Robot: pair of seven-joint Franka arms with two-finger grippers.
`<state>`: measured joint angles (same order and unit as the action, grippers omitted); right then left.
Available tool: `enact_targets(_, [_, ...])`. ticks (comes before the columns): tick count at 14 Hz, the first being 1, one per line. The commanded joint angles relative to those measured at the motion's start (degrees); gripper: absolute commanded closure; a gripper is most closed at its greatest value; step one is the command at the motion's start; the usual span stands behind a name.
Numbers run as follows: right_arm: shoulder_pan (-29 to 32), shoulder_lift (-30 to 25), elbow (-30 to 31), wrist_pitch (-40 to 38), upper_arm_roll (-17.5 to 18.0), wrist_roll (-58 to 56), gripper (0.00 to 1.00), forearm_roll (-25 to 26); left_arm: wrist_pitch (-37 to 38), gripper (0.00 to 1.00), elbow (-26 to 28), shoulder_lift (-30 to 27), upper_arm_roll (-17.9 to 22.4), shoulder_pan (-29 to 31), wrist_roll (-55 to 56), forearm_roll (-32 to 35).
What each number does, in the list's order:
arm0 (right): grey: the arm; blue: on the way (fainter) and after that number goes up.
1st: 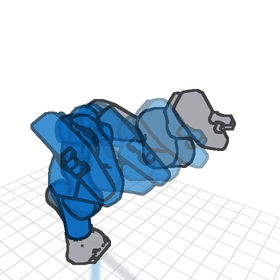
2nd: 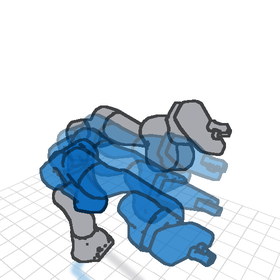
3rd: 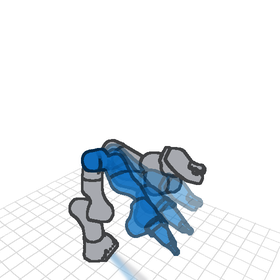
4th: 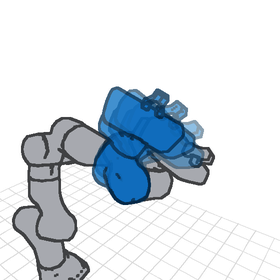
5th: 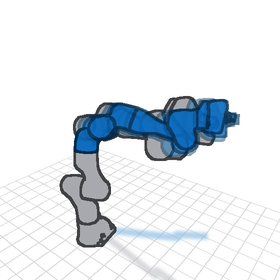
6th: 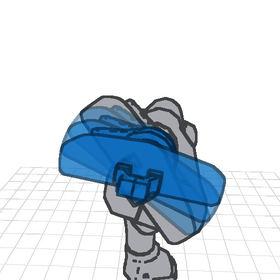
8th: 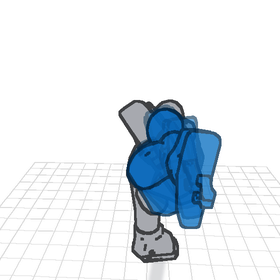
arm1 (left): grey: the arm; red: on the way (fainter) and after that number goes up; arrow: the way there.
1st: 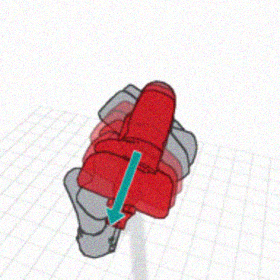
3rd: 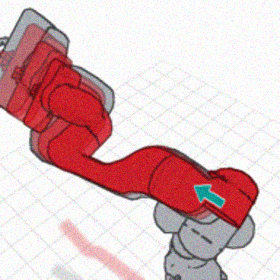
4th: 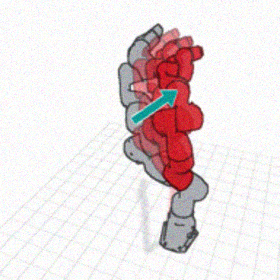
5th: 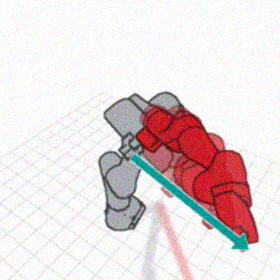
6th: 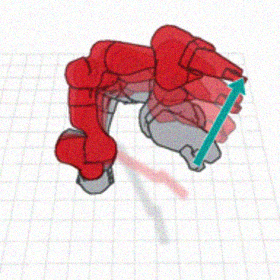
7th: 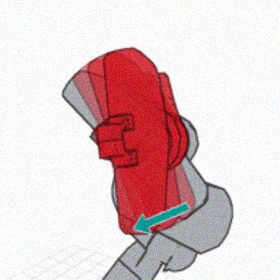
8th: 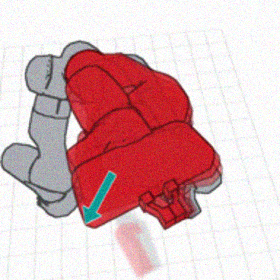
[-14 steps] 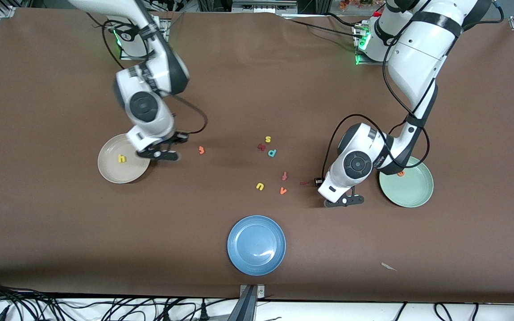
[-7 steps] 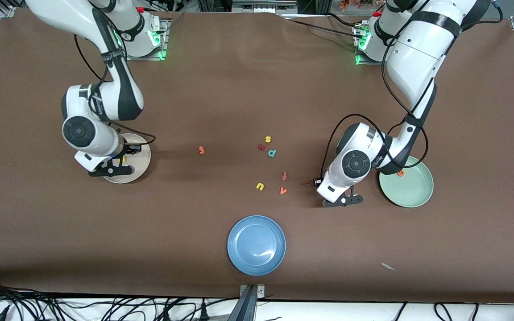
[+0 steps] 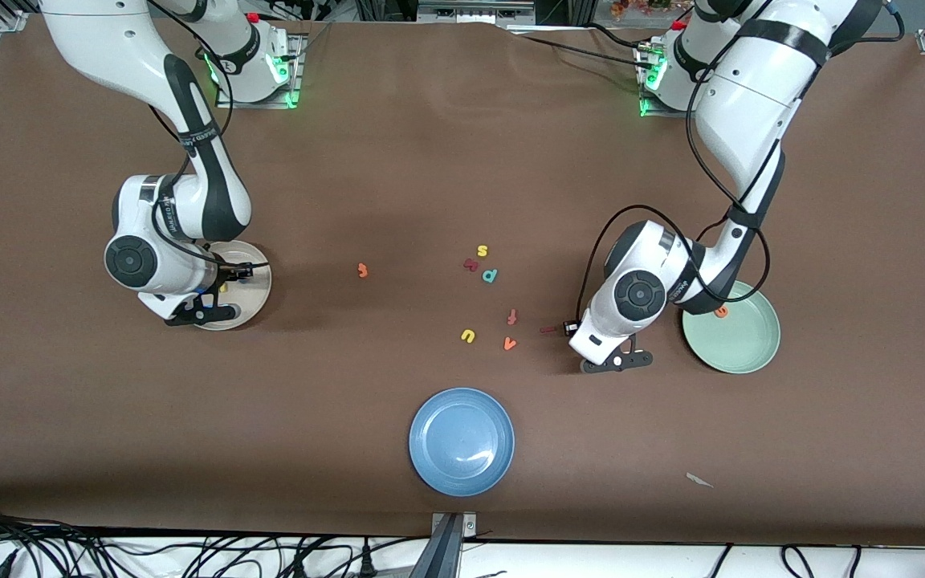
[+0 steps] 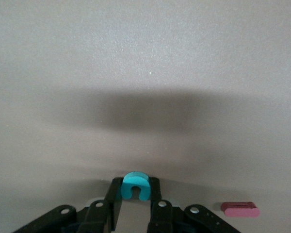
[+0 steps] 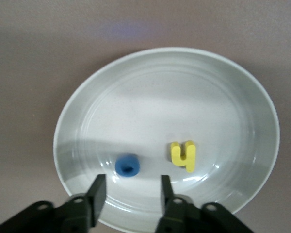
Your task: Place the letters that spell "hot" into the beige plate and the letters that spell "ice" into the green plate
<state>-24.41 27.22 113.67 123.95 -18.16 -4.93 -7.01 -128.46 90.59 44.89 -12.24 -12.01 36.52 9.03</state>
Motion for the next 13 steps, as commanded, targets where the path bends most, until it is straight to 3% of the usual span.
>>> enact_targets(1, [-0.46,-3.13,-0.2,-2.56,0.49,1.84,0.07,-1.08,0.05,0.85,-2.0,0.46,0.46,0.05,-0.22,-0.77])
enact_targets(6, [-1.26,-6.13,-0.64,-1.71,10.66,20.18,0.07,-1.08,3.11,0.9,-2.79,-0.59,0.46,1.19,-1.45,-0.42])
enact_targets(9, [-1.43,-5.17,-0.64,3.91,16.91,29.68,0.07,-1.08,8.03,0.92,-2.53,-3.05,0.46,4.17,-8.55,-0.68])
enact_targets(13, [-4.59,-2.18,0.06,10.24,18.25,32.97,0.07,-1.08,12.52,0.94,-0.77,-6.48,0.46,8.74,-17.96,-0.68])
